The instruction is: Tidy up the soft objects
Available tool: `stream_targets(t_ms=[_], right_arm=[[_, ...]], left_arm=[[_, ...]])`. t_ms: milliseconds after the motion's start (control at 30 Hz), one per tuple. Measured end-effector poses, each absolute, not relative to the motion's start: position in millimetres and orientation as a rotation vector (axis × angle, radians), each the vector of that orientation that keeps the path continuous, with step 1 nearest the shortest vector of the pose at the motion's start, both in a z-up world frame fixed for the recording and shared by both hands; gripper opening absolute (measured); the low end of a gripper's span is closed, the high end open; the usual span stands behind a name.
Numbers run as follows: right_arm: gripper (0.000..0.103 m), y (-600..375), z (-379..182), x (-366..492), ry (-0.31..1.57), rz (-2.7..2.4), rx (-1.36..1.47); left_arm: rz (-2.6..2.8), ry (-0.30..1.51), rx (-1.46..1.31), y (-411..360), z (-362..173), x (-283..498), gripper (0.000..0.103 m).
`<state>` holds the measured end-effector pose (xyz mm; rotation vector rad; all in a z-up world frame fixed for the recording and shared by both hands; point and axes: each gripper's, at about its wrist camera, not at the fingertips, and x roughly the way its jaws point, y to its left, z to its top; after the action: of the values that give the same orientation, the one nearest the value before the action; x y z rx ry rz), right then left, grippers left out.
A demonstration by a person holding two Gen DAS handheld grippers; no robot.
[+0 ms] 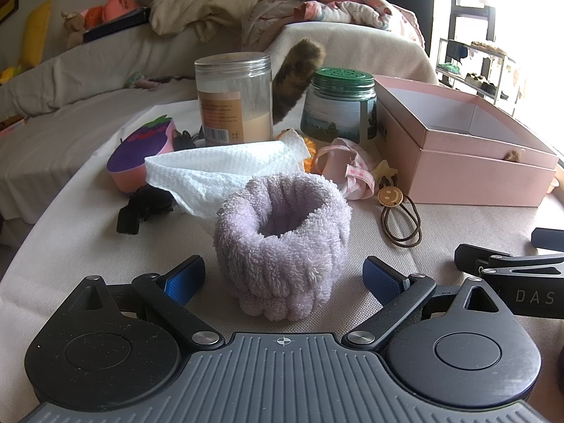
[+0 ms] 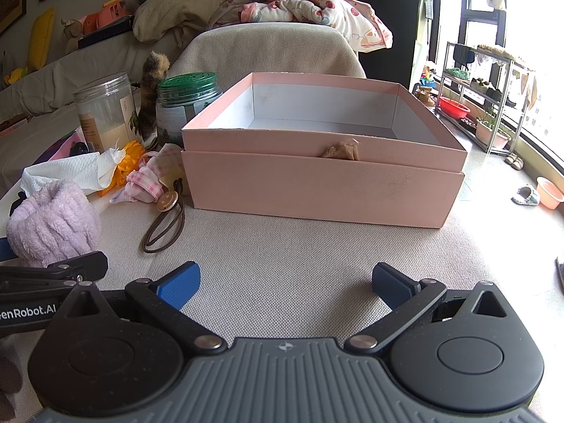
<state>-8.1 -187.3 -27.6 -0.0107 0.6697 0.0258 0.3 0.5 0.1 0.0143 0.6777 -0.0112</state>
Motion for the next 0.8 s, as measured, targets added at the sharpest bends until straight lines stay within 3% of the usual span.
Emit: stream_targets(t_ms=[300, 600, 733, 800], right_arm=[[0.103, -188.1, -28.2, -6.2, 0.68, 0.031, -0.013], [0.103, -185.6, -15.7, 16.0, 0.865, 0.046, -0.028], [0.103, -185.3, -11.7, 27.2, 0.934, 0.073, -0.047], [0.103, -185.3, -10.5, 32.2, 0.959, 0.078, -0.046]], left_arm=[[-0.018, 0.678, 0.014, 0.8, 0.2, -0.6, 0.099], [-0.206, 0.748, 0.035, 10.3, 9.5, 7.2, 0.099], [-0.372, 0.793, -0.154, 42.5, 26.9, 14.1, 0.099], [-0.387, 0.731, -0.192, 61.2, 49.0, 13.6, 0.099]])
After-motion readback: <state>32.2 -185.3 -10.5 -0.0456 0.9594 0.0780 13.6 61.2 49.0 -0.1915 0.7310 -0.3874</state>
